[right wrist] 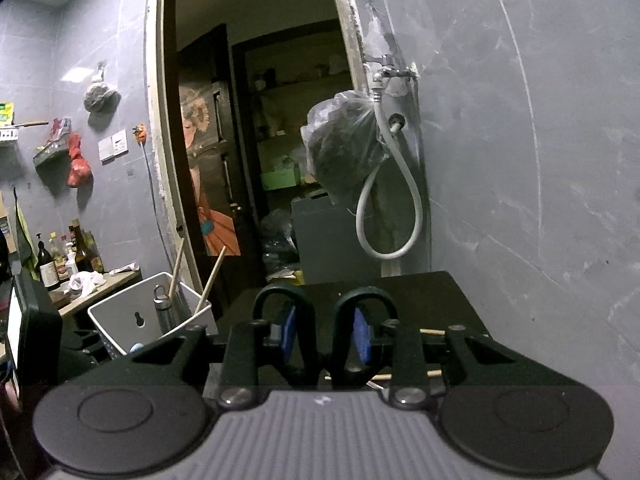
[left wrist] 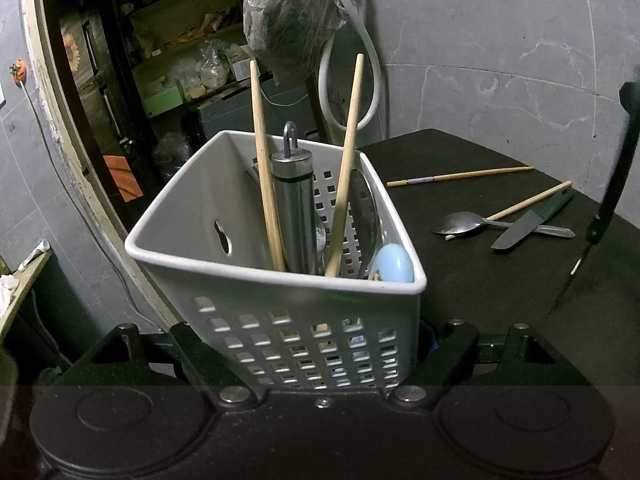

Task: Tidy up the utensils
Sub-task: 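Carry the scissors with the right gripper over the white basket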

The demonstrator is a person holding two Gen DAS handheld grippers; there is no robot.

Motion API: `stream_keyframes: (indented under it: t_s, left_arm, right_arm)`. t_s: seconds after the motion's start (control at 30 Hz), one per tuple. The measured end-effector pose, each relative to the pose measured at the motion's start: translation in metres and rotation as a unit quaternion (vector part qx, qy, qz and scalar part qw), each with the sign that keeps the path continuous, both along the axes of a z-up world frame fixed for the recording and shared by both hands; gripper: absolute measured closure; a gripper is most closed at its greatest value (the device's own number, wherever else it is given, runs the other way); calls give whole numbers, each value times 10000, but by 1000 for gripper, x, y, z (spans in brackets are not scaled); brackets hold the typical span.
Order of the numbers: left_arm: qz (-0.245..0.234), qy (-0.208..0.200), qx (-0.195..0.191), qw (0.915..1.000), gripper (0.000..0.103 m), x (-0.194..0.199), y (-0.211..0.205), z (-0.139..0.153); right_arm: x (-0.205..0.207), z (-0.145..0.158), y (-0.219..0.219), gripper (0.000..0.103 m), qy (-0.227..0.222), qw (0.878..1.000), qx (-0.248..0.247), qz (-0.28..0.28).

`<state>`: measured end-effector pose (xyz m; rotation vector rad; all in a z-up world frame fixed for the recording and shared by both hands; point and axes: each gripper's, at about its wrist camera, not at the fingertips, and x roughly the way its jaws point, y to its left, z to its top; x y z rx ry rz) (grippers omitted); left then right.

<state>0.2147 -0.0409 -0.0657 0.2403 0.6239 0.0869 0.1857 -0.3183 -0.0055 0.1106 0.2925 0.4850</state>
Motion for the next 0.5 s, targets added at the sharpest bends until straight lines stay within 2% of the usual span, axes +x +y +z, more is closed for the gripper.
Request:
stream_keyframes:
  t_s: [0.2, 0.37, 0.5]
  left_arm:
    - [2, 0, 6, 10000, 18, 0, 0, 0]
    - [2, -2, 2, 10000, 18, 0, 0, 0]
    - [11, -10, -6, 10000, 18, 0, 1, 0]
  right_arm:
    - [1, 0, -2, 64, 57, 10000, 50, -27]
    - [10, 3, 1, 68, 106, 9999, 92, 89]
    - [22, 18, 11, 70, -6, 9999, 112, 112]
